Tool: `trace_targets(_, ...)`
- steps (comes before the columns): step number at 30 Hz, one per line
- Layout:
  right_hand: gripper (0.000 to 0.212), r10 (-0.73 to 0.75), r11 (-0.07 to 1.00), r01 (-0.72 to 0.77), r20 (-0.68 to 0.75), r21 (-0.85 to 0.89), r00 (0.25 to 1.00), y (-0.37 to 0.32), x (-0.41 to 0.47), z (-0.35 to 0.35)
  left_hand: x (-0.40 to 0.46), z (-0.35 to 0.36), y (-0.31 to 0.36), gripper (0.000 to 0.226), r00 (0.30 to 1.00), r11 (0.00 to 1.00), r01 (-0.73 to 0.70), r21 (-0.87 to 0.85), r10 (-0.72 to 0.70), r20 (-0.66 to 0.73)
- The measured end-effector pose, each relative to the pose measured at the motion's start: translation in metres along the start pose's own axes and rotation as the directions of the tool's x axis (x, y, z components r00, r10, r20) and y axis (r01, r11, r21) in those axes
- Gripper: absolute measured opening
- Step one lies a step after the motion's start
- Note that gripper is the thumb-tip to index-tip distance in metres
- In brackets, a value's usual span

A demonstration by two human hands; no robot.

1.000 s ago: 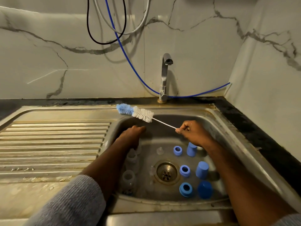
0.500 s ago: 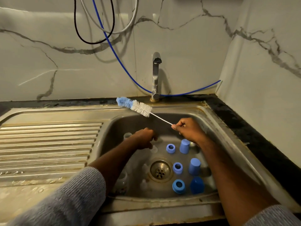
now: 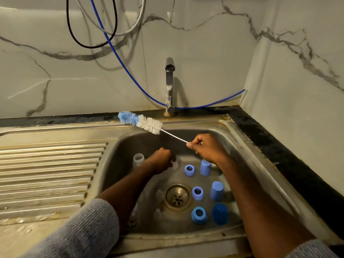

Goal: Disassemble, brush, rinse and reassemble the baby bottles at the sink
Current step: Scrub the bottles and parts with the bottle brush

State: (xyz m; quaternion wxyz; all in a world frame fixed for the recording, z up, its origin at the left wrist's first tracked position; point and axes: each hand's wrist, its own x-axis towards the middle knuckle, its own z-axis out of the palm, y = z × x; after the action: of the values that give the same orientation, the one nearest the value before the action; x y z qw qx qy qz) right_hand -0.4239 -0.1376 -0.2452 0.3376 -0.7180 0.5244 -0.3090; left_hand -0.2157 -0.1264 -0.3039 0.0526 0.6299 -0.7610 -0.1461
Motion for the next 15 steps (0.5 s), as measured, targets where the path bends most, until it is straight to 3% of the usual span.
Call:
trace_targets(3,0.025,-0.004,0.999,0.006,-0.039,0.041,0.999,-0.003,-0.001,-0.003,-0.018,-0.026,0.003,0.014,0.959,0.96,0.002,-0.28,-0.081,-0.271)
trace_targets(5,0.024,-0.003,0.997,0.006,-0.046,0.071,0.999,-0.006,-0.002,-0.004,-0.034,-0.04,0.004,0.006,0.921,0.848,0.033,-0.529,-0.232,-0.313)
trace_targets(7,0.022,-0.013,0.995,0.016,-0.037,0.096,0.999,-0.008,-0.002,-0.002,-0.048,-0.052,0.003,0.01,0.889,0.607,0.024,-0.795,-0.376,-0.261)
trace_targets(9,0.023,-0.033,0.994,0.034,-0.011,0.105,0.999,-0.01,-0.003,0.0,-0.063,-0.064,0.002,0.017,0.863,0.317,-0.044,-0.947,-0.465,-0.195)
trace_targets(12,0.02,-0.075,0.989,0.071,0.029,0.127,0.997,-0.016,-0.009,0.004,-0.086,-0.074,0.006,0.024,0.828,-0.097,-0.202,-0.975,-0.548,-0.117)
trace_targets(15,0.02,-0.115,0.978,0.108,0.029,0.176,0.993,-0.023,-0.015,0.007,-0.098,-0.074,0.005,0.027,0.81,-0.318,-0.296,-0.9,-0.584,-0.06)
